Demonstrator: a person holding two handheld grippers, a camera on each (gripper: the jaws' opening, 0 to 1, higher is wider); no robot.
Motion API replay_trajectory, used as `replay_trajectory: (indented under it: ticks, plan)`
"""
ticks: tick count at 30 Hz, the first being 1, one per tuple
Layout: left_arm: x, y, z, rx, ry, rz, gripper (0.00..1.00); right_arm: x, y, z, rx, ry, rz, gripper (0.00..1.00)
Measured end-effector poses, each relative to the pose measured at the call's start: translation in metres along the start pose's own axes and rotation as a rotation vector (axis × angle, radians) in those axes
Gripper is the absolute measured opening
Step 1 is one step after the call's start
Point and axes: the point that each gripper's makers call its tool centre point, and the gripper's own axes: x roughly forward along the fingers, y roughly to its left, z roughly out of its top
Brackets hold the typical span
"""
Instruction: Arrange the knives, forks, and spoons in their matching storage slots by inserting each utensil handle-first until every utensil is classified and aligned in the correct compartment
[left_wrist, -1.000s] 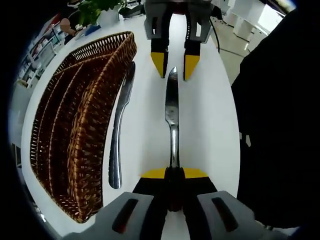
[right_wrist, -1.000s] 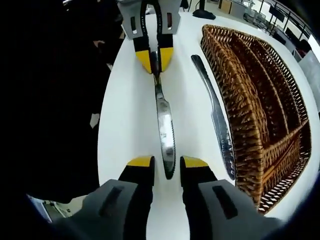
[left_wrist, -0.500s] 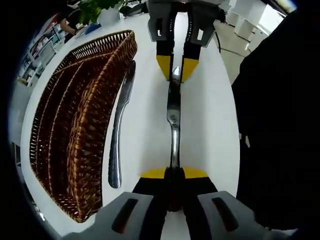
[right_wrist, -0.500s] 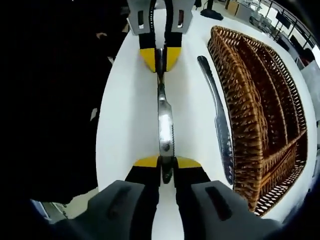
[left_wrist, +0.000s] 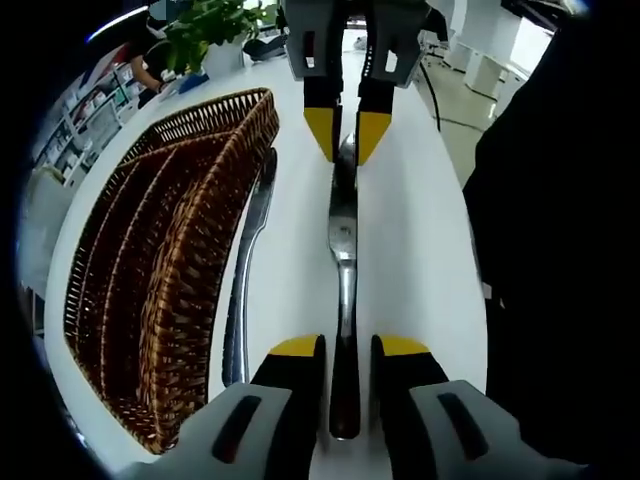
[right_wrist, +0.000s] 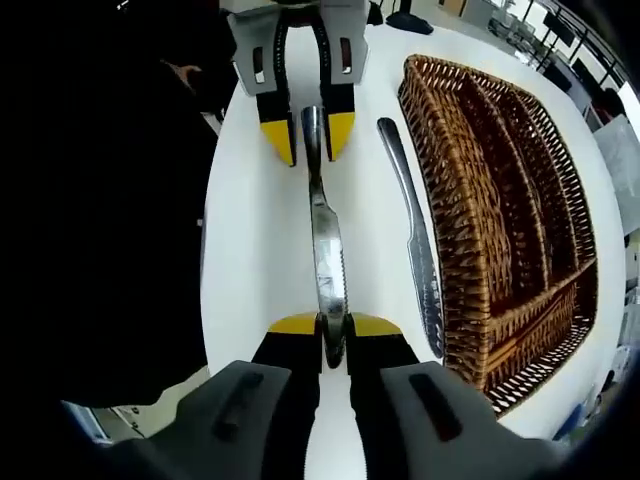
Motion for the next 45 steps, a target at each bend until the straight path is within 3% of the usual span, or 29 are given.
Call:
replay_trajectory:
  ticks: [2, 3, 7, 18, 19, 20, 21, 24, 29, 42, 45]
  plan:
    - [0.0, 0.0, 0.002, -0.002, -0.035, 0.003, 0.18, -0.005, 0.0, 0.001, -0.016, 0.012, -0.003, 0.07]
    - [0.001, -0.002, 0.004, 0.009, -0.08, -0.01, 0.15, -0.006, -0.002, 0.0, -0.024, 0.022, -0.016, 0.07]
    - [0.0, -0.004, 0.001, 0.017, -0.102, 0.0, 0.1, -0.008, 0.0, 0.0, -0.023, 0.032, -0.009, 0.07]
    - [0.004, -0.006, 0.008, 0.083, -0.065, 0.01, 0.09, -0.012, 0.003, 0.002, -0.019, 0.033, -0.007, 0.07]
    - [0.005, -0.005, 0.008, 0.062, -0.054, 0.007, 0.08, -0.012, 0.004, 0.003, -0.015, 0.029, -0.006, 0.07]
    - [0.004, -0.005, 0.006, 0.035, -0.031, 0.014, 0.07, -0.013, 0.004, 0.004, -0.013, 0.022, -0.006, 0.07]
    - [0.003, -0.002, 0.007, 0.081, -0.013, 0.051, 0.07, -0.013, 0.004, 0.004, -0.01, 0.022, -0.007, 0.07]
    - [0.002, -0.007, 0.007, 0.075, -0.026, 0.038, 0.06, -0.015, 0.011, 0.004, 0.024, 0.01, 0.048, 0.08]
    - [-0.003, -0.006, 0.01, 0.057, -0.041, 0.031, 0.05, -0.02, 0.007, 0.005, 0.003, -0.034, 0.035, 0.1]
    - [-0.012, -0.007, 0.015, 0.057, -0.029, 0.001, 0.06, -0.041, 0.0, 0.017, 0.101, -0.181, -0.006, 0.38]
    - [-0.013, -0.008, 0.014, 0.064, -0.02, -0.01, 0.05, -0.044, -0.003, 0.014, 0.105, -0.198, -0.044, 0.43]
